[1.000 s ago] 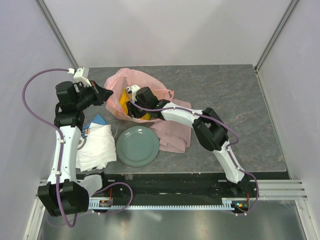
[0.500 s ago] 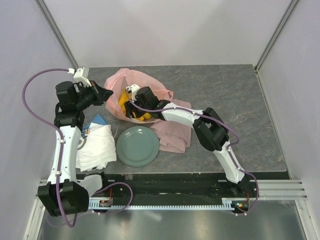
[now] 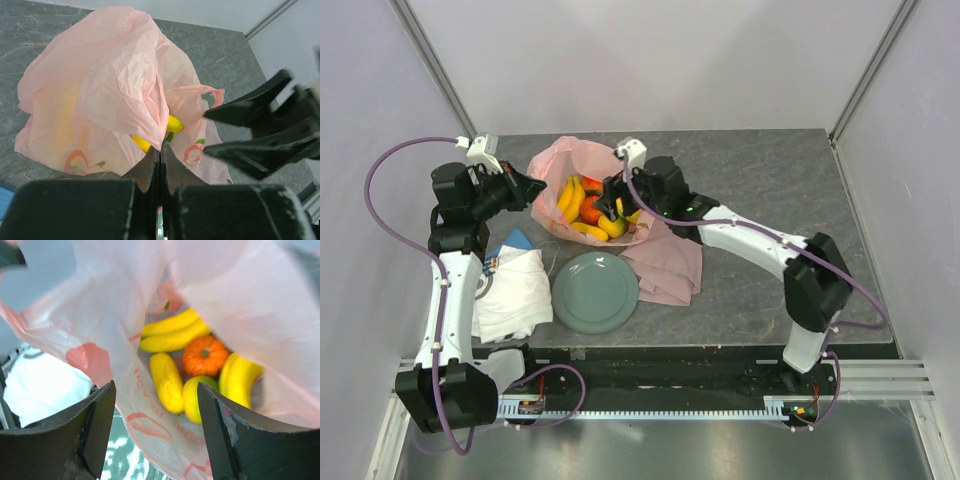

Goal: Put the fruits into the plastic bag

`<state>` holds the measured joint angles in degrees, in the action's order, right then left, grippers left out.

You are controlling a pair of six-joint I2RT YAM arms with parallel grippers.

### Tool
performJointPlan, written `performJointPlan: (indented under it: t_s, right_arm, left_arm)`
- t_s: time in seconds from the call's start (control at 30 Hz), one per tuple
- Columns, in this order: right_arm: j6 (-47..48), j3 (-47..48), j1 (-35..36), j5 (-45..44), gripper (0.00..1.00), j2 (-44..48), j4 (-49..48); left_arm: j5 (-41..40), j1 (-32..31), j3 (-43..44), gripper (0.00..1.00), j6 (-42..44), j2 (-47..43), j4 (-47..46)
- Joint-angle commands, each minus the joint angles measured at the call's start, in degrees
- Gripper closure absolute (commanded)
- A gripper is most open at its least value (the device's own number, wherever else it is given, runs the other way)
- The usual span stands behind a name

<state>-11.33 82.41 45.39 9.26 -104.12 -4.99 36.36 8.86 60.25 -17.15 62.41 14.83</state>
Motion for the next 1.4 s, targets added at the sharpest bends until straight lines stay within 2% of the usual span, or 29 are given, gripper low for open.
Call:
performJointPlan:
  t_s: [0.0,0.07,0.2,0.33,0.67,0.77,0.8,0.87,0.9,0.97,1.07,1.1,1.3,1.37]
  right_arm:
    - [-1.8,-5.3,-5.4,-5.4,0.26,6.3,-2.9]
    - [-1.3,-6.6,-7.6,-8.2,0.26,6.6,-0.5]
    - [2.6,-6.1,-8.4,-19.9,0.26,5.7,4.0]
    - [3.8,-5.7,-9.3,-24.3,0.26,4.3,6.6]
    - [3.1,-6.0,-10.7,-21.2,0.32,1.0,7.3]
    - [3.0,-6.0,-11.3,-20.2,0.45,0.4,6.8]
    - [2.7,-5.9,-11.5,-18.8,0.56,0.2,6.8]
    - [2.2,-5.5,-12.8,-17.1,0.68,0.2,6.6]
    - [1.8,-4.5,-13.2,-15.3,0.89,0.4,6.6]
    - [1.3,-2.6,-14.4,-13.9,1.0,1.2,6.8]
    - [2.3,4.1,-15.5,-12.9,1.0,2.5,8.5]
    - [2.6,9.2,-15.8,-12.8,1.0,2.6,9.3]
    - [4.8,31.1,-16.3,-12.0,1.0,-0.5,14.0]
    - [4.7,35.2,-16.5,-10.7,1.0,-2.4,15.1]
  left_arm:
    - [1.1,-0.2,0.0,0.98,-1.5,-0.4,-1.8]
    - [1.1,-0.2,0.0,0.98,-1.5,-0.4,-1.8]
    - [0.9,-0.2,0.0,0.98,-1.4,-0.3,-1.7]
    - [0.9,-0.2,0.0,0.99,-1.3,-0.2,-1.7]
    - [0.9,-0.2,0.1,0.98,-1.3,0.2,-1.6]
    - [1.0,-0.2,0.1,0.99,-1.3,0.1,-1.7]
    - [1.0,-0.2,0.2,0.98,-1.3,0.1,-1.7]
    - [0.6,-0.2,0.1,0.99,-1.2,0.2,-1.7]
    - [0.3,-0.2,0.1,0.99,-1.1,0.2,-1.7]
    - [-0.7,-0.3,0.0,0.98,-1.3,0.6,-2.1]
    - [-1.0,-0.2,1.4,0.98,-3.2,3.1,-2.7]
    - [-0.9,0.0,2.5,0.98,-3.9,3.9,-2.6]
    - [-0.4,3.1,15.5,0.98,-9.9,8.1,-2.0]
    - [-0.6,4.4,19.7,0.99,-11.7,8.8,-2.2]
